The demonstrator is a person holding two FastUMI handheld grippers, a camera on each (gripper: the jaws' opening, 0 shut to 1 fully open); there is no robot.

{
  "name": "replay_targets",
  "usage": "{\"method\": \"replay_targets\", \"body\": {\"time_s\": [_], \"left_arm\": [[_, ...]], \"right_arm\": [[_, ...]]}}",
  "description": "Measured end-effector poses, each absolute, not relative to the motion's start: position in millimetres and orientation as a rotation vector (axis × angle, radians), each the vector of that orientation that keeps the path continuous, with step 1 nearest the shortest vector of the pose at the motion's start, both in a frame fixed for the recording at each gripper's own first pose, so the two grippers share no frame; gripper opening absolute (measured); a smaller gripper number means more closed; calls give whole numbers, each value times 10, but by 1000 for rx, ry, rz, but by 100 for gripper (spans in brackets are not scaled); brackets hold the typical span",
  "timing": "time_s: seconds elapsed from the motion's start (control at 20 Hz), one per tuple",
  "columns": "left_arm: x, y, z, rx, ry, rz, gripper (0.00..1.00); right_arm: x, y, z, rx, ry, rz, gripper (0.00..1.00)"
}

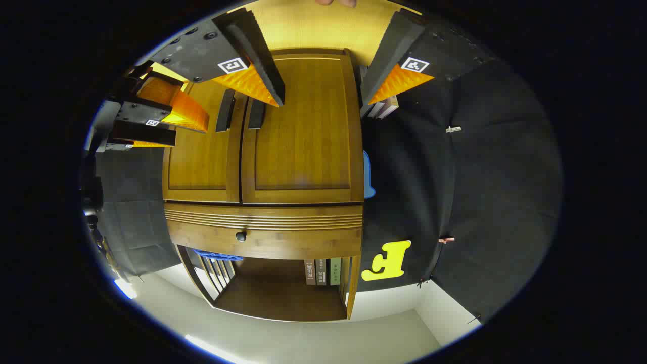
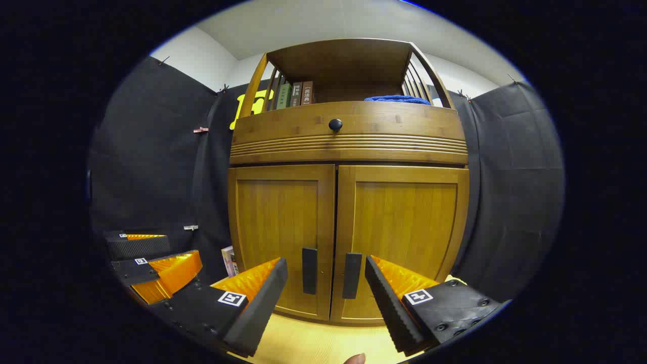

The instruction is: Open the right door of the double-door shoe cabinet with the right hand, and open the left door with the left hand.

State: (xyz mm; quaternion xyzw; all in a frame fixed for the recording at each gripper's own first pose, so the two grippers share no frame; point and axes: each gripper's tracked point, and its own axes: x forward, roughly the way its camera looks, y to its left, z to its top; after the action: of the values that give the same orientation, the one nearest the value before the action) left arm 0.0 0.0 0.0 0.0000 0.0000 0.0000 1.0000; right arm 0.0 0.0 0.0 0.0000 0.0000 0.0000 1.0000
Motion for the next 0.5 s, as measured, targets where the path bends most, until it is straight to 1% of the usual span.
{"method": "replay_targets", "body": {"time_s": [0.2, 0.25, 0.3, 0.35, 0.5], "left_arm": [[33, 4, -2, -2, -1, 0, 94], [34, 6, -2, -1, -3, 1, 94], [40, 7, 0, -2, -4, 1, 94], [41, 3, 3, -3, -4, 1, 94], [47, 19, 14, -5, -9, 5, 94]], "right_arm": [[8, -20, -9, 1, 2, 3, 99], [9, -22, -10, 0, 2, 3, 98], [8, -23, -14, -1, 1, 3, 99], [13, -24, -10, -2, 0, 3, 95], [7, -1, -4, 6, -3, 12, 96]]}}
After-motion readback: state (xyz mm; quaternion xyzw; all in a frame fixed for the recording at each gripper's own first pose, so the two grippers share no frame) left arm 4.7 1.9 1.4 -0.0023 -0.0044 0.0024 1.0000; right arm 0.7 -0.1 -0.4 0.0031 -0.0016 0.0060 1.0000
